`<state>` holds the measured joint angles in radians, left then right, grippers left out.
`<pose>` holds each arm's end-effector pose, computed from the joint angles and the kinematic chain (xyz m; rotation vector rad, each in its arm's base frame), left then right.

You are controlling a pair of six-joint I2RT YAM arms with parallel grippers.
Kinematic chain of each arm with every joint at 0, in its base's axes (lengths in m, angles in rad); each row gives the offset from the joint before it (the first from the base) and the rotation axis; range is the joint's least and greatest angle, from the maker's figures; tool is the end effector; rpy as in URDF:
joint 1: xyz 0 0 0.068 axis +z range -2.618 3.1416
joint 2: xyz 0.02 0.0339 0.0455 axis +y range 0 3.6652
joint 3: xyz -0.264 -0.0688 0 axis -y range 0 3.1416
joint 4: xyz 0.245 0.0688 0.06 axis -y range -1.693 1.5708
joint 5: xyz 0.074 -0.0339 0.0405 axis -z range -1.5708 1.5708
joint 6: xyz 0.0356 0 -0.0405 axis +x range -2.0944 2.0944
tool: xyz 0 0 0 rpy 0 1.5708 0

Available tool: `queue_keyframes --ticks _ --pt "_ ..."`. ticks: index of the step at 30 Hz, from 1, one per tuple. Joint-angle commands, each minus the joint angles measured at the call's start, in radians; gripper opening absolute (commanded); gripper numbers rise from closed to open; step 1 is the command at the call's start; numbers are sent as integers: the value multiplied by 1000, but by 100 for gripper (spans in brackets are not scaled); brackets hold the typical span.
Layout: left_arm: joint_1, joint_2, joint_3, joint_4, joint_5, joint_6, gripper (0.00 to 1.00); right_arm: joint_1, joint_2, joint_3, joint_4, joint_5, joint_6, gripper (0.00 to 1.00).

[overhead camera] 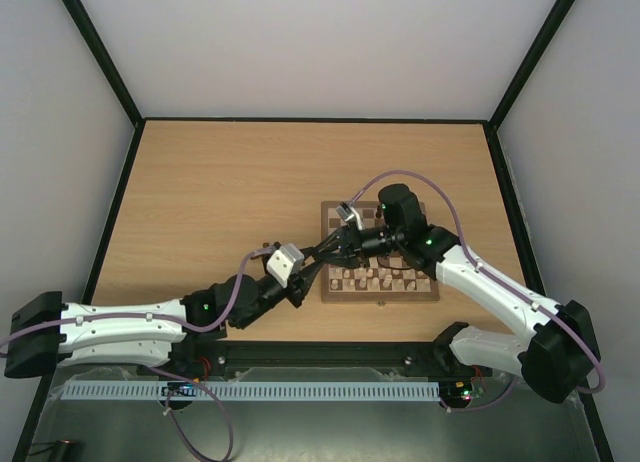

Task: Set up the chess pieces on the board
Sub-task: Place the chess piece on the chessboard.

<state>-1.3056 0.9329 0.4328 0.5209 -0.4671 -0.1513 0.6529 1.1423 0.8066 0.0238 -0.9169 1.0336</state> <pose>0.0711 -0.2007 0.2630 0.5341 1.5152 -0.7840 0.1834 0.1758 0.3002 -0.3542 2.2711 1.8864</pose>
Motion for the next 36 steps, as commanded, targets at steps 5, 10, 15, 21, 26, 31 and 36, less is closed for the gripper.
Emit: queue_keyframes --ticks 5,10,15,21,26,31,36 --pt "8 10 16 77 -5 -10 34 10 -34 -3 -7 -48 5 29" --pt "12 2 19 81 0 -1 26 10 -26 -9 -6 -50 2 29" --pt "28 2 32 66 14 2 9 10 -21 -14 -11 -49 -4 29" --pt "56 0 33 53 23 -8 2 10 -21 -3 -37 -33 -21 38" --pt "87 -11 32 35 19 -17 2 -3 -33 41 -156 49 -91 68" --pt "124 7 56 12 25 -33 3 -81 -57 73 -272 113 -169 93" --pt "226 89 105 -23 84 -101 4 -129 -107 169 -432 240 -275 100"
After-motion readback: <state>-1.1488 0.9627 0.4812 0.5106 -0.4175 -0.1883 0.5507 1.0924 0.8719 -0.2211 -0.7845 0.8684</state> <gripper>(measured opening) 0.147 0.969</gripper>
